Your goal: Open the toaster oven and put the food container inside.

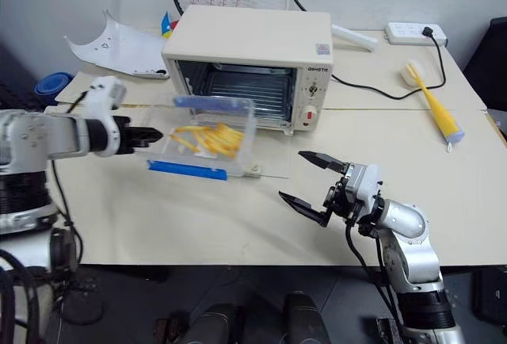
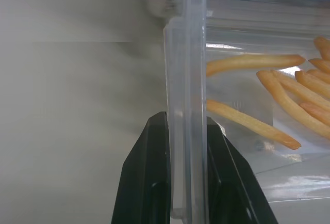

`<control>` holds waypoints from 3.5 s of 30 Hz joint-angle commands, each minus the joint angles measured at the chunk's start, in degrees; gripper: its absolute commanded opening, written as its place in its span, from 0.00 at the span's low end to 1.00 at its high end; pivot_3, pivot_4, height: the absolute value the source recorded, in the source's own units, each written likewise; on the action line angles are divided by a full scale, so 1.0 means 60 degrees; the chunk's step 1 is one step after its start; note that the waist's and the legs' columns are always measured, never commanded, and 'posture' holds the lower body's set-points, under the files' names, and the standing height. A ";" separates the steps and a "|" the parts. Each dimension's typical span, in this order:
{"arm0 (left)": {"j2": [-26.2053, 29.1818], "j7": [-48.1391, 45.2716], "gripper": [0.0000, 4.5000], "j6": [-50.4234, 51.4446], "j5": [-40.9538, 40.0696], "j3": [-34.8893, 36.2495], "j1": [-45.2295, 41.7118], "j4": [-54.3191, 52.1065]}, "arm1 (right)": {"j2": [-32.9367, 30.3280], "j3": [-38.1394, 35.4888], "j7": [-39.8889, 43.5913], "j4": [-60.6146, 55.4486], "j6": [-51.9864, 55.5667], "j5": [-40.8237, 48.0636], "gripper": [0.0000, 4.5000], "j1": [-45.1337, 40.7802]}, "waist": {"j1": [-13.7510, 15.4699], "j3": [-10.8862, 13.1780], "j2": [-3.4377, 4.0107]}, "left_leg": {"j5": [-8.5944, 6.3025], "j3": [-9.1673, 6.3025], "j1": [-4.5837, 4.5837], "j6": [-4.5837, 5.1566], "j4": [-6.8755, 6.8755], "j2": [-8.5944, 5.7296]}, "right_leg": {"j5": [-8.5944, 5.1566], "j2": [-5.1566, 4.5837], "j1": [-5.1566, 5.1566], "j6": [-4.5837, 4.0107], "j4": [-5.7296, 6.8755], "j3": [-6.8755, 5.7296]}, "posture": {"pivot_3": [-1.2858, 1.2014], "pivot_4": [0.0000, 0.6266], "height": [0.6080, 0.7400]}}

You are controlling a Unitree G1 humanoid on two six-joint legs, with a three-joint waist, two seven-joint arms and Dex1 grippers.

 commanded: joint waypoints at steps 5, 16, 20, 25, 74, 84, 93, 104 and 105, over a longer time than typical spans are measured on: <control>-0.0692 0.0226 0.14 -0.1361 0.0795 -0.0497 -0.0934 0.1116 | 0.0053 -0.0176 -0.0701 -0.0958 -0.0007 -0.0040 1.00 0.0401 | 0.0039 0.0001 -0.0001 | 0.0000 0.0001 -0.0004 0.0000 0.0004 -0.0003 | 0.0000 0.0000 -0.0003 0.0000 -0.0003 0.0003 | 0.52 0.24 1.00; -0.0171 -0.1700 0.71 -0.2842 -0.0298 0.1068 -0.0461 0.0741 | -0.0498 -0.0239 -0.1408 -0.2233 0.1004 0.0190 1.00 0.0976 | 0.0015 0.0002 -0.0001 | -0.0002 0.0000 -0.0007 -0.0005 0.0007 -0.0001 | 0.0001 0.0006 -0.0021 0.0002 0.0007 0.0011 | 0.52 0.24 1.00; 0.1777 -0.5438 0.71 -0.5863 -0.0357 0.0605 0.1571 -0.0076 | -0.0940 0.0411 -0.1617 -0.2929 0.2472 0.0250 1.00 0.0995 | -0.0193 0.0002 0.0004 | -0.0006 -0.0010 0.0001 -0.0012 -0.0011 -0.0001 | 0.0001 0.0010 -0.0035 0.0001 0.0005 0.0025 | 0.52 0.24 1.00; 0.2655 -0.8503 0.45 -0.9951 0.0325 0.0229 0.3677 0.0671 | -0.0863 0.1693 -0.1921 -0.2611 0.3313 -0.0840 0.64 0.0605 | -0.0051 0.0004 0.0008 | -0.0005 -0.0025 0.0001 -0.0019 -0.0003 0.0005 | -0.0001 0.0012 -0.0020 -0.0009 -0.0012 0.0013 | 0.52 0.24 1.00; 0.1568 -0.8186 0.59 -1.1269 -0.1038 0.1209 0.6383 -0.0958 | -0.0437 0.0490 -0.1221 0.3640 0.1857 -0.2293 0.00 -0.2550 | -0.0385 0.0007 0.0014 | -0.0037 -0.0016 -0.0031 0.0020 0.0027 -0.0027 | 0.0008 -0.0010 -0.0082 0.0004 0.0016 0.0015 | 0.52 0.24 1.00; 0.2819 -0.9749 1.00 -1.1737 -0.1299 0.2296 0.7594 -0.0723 | 0.0547 0.1245 -0.0616 0.5324 0.0469 -0.2797 0.00 -0.2813 | -0.0201 0.0023 0.0042 | -0.0041 -0.0009 -0.0007 0.0029 0.0025 -0.0026 | 0.0007 -0.0008 -0.0055 0.0003 0.0005 0.0017 | 0.52 0.24 1.00; 0.1956 -0.8596 1.00 -1.2247 -0.1348 0.2866 0.7878 -0.0434 | 0.1449 0.0454 -0.0007 0.4319 -0.0336 -0.1283 0.00 -0.3287 | -0.0199 0.0025 0.0045 | -0.0046 -0.0010 -0.0005 0.0024 0.0029 -0.0018 | 0.0008 -0.0001 -0.0054 0.0002 0.0007 0.0012 | 0.52 0.24 1.00; 0.1705 -0.7715 1.00 -1.3834 -0.0218 0.3025 0.9083 -0.0361 | 0.0436 -0.0942 0.0209 0.1204 0.1786 0.1413 0.04 -0.2926 | -0.0167 0.0025 0.0045 | -0.0050 -0.0014 -0.0005 0.0026 0.0015 -0.0014 | 0.0008 -0.0001 -0.0051 0.0002 -0.0007 0.0011 | 0.52 0.24 1.00; 0.1698 -0.7674 1.00 -1.3957 -0.0113 0.3045 0.9290 -0.0370 | 0.0095 -0.0906 0.0508 0.1056 0.1802 0.1306 0.09 -0.2613 | -0.0154 0.0024 0.0044 | -0.0050 -0.0014 -0.0005 0.0028 0.0014 -0.0015 | 0.0008 -0.0002 -0.0049 0.0002 -0.0009 0.0010 | 0.52 0.24 1.00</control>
